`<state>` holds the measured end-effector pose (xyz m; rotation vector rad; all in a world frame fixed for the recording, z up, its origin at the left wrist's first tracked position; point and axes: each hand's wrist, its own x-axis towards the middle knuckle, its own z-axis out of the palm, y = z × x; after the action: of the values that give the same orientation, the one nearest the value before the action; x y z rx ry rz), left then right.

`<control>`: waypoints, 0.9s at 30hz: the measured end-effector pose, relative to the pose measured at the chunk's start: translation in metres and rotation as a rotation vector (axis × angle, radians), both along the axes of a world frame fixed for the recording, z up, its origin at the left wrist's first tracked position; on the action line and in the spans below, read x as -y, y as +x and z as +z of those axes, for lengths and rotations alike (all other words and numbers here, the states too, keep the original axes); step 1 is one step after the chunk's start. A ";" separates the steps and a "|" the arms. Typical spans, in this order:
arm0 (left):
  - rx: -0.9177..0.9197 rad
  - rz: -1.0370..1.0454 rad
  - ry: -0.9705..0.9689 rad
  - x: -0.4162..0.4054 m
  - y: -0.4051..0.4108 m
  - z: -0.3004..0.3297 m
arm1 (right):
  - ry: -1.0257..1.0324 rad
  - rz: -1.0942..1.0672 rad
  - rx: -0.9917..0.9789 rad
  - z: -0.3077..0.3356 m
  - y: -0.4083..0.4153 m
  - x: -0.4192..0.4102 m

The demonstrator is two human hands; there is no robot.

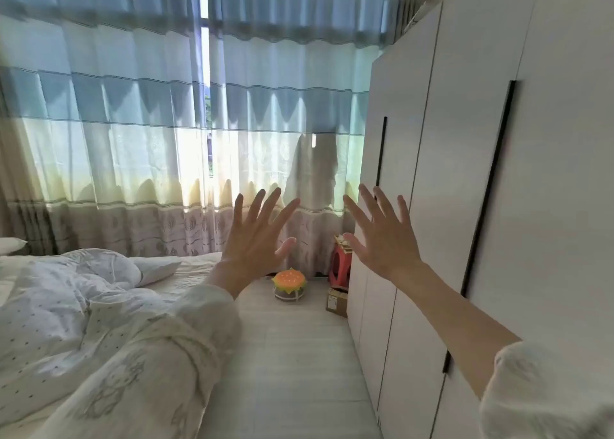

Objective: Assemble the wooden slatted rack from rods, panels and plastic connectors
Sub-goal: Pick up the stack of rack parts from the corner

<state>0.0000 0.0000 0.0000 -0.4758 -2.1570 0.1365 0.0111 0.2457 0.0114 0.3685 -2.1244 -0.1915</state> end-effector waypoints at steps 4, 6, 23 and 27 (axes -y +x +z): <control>0.043 0.017 -0.034 -0.009 -0.064 -0.018 | 0.017 -0.029 -0.002 -0.013 -0.064 -0.005; 0.041 0.013 -0.029 -0.009 -0.107 -0.021 | 0.018 -0.040 0.025 -0.021 -0.107 -0.005; 0.144 -0.054 0.001 -0.004 -0.498 -0.032 | -0.087 -0.053 0.181 -0.042 -0.478 -0.017; 0.162 -0.063 -0.013 -0.013 -0.590 -0.047 | -0.095 -0.055 0.237 -0.061 -0.578 -0.030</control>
<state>-0.5904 0.0134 -0.0466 -0.5791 -2.2978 0.0793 -0.5669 0.2757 -0.0493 0.2886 -2.3692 -0.0810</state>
